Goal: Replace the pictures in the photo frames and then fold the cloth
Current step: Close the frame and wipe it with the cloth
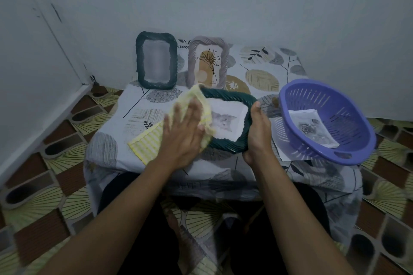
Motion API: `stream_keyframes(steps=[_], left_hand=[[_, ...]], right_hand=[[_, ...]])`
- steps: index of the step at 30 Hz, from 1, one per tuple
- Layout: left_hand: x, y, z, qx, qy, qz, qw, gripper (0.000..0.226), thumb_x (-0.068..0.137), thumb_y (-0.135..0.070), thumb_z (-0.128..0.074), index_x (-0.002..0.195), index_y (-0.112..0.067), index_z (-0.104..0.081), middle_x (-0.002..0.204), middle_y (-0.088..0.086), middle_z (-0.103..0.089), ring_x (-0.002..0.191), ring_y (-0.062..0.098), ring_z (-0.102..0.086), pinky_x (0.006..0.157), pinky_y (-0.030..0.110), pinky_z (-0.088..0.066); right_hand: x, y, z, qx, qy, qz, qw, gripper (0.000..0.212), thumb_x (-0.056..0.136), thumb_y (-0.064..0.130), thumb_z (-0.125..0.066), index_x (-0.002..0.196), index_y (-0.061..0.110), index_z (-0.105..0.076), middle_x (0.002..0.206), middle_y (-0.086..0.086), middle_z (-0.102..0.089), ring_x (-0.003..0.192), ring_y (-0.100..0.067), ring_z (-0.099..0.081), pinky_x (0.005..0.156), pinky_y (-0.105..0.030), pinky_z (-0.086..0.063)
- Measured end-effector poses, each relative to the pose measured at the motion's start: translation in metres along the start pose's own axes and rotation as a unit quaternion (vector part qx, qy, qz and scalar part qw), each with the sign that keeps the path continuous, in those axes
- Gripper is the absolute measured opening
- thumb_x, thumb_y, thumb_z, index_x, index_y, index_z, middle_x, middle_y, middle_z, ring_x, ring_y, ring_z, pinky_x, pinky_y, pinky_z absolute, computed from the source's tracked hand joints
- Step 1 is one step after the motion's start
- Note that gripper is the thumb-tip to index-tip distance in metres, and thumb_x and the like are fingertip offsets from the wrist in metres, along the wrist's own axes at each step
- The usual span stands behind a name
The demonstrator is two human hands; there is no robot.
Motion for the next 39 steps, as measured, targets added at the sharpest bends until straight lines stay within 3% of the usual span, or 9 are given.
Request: stream_keyframes(steps=[3, 7, 13, 16, 18, 24, 29, 33, 39], left_hand=[[0.015, 0.015, 0.011, 0.001, -0.010, 0.100, 0.995, 0.062, 0.101, -0.055, -0.002, 0.153, -0.034, 0.024, 0.163, 0.001, 0.026, 0.148, 0.032, 0.027, 0.117, 0.057, 0.017], [0.025, -0.002, 0.018, -0.016, -0.026, 0.130, 0.991, 0.068, 0.104, -0.049, -0.010, 0.154, -0.015, 0.021, 0.162, 0.010, 0.027, 0.148, 0.032, 0.026, 0.118, 0.053, 0.017], [0.008, -0.052, 0.002, -0.018, -0.002, -0.089, 0.996, 0.068, 0.090, -0.042, 0.000, 0.147, -0.018, 0.027, 0.157, 0.006, 0.033, 0.148, 0.024, 0.028, 0.122, 0.044, 0.011], [0.001, -0.050, -0.005, 0.000, 0.003, -0.188, 0.982, 0.060, 0.098, -0.037, -0.007, 0.152, -0.024, 0.016, 0.162, -0.004, 0.022, 0.151, 0.017, 0.020, 0.124, 0.042, 0.006], [-0.001, -0.038, -0.006, 0.026, -0.004, -0.213, 0.977, 0.056, 0.103, -0.043, -0.006, 0.154, -0.033, 0.015, 0.163, -0.012, 0.019, 0.152, 0.014, 0.017, 0.124, 0.040, 0.006], [0.003, 0.021, -0.009, -0.014, 0.006, -0.068, 0.998, 0.063, 0.093, -0.068, 0.007, 0.150, -0.044, 0.024, 0.159, -0.017, 0.031, 0.148, 0.017, 0.028, 0.122, 0.045, 0.009], [-0.004, 0.026, -0.010, -0.247, -0.006, 0.053, 0.968, 0.067, 0.104, -0.052, -0.019, 0.155, -0.027, 0.017, 0.162, -0.009, 0.023, 0.149, 0.006, 0.019, 0.123, 0.032, 0.005], [-0.004, 0.016, 0.005, -0.298, -0.042, 0.113, 0.947, 0.063, 0.107, -0.041, -0.025, 0.159, -0.021, 0.005, 0.166, -0.008, -0.001, 0.150, 0.006, -0.005, 0.115, 0.016, -0.003], [0.020, 0.022, 0.013, -0.167, -0.058, 0.145, 0.974, 0.075, 0.098, -0.062, -0.012, 0.158, -0.022, 0.008, 0.167, 0.006, 0.007, 0.153, 0.029, 0.008, 0.123, 0.046, 0.002]], right_hand=[[-0.006, -0.002, -0.003, 0.005, 0.015, -0.012, 1.000, 0.050, 0.103, 0.048, -0.043, 0.128, 0.007, -0.061, 0.121, -0.012, -0.071, 0.114, -0.031, -0.066, 0.101, -0.058, -0.049], [-0.011, -0.009, -0.016, -0.001, 0.026, -0.012, 1.000, 0.051, 0.104, 0.046, -0.043, 0.128, 0.005, -0.060, 0.122, -0.014, -0.070, 0.115, -0.031, -0.066, 0.104, -0.056, -0.048], [-0.009, -0.007, -0.023, -0.034, 0.023, 0.001, 0.999, 0.044, 0.107, 0.034, -0.040, 0.120, -0.001, -0.064, 0.112, -0.018, -0.072, 0.101, -0.025, -0.070, 0.091, -0.041, -0.055], [-0.005, -0.005, -0.016, -0.048, 0.026, -0.006, 0.998, 0.042, 0.108, 0.032, -0.038, 0.115, 0.003, -0.067, 0.103, -0.009, -0.075, 0.094, -0.016, -0.072, 0.082, -0.030, -0.058], [-0.006, -0.003, -0.012, -0.051, 0.031, -0.012, 0.998, 0.042, 0.108, 0.034, -0.038, 0.117, 0.005, -0.067, 0.107, -0.008, -0.075, 0.102, -0.020, -0.071, 0.088, -0.035, -0.057], [-0.004, -0.003, -0.005, -0.054, 0.044, -0.030, 0.997, 0.047, 0.107, 0.038, -0.039, 0.124, -0.001, -0.061, 0.115, -0.020, -0.070, 0.107, -0.035, -0.068, 0.090, -0.047, -0.057], [-0.003, -0.005, -0.003, -0.026, 0.020, -0.028, 0.999, 0.046, 0.107, 0.039, -0.039, 0.122, 0.003, -0.063, 0.111, -0.016, -0.073, 0.103, -0.034, -0.070, 0.090, -0.052, -0.057], [-0.004, -0.007, -0.005, -0.015, 0.019, -0.026, 0.999, 0.043, 0.107, 0.039, -0.038, 0.120, 0.007, -0.063, 0.111, -0.014, -0.073, 0.103, -0.032, -0.071, 0.093, -0.055, -0.055], [-0.006, -0.004, -0.013, -0.061, 0.094, -0.038, 0.993, 0.042, 0.107, 0.038, -0.038, 0.114, 0.007, -0.065, 0.110, -0.015, -0.074, 0.102, -0.031, -0.071, 0.093, -0.051, -0.056]])
Point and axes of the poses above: each hand's wrist, its own x-axis towards the middle knuckle, its own z-axis out of the back of the hand, y = z × x, the point moved 4 cm from there along x, towards the middle knuckle
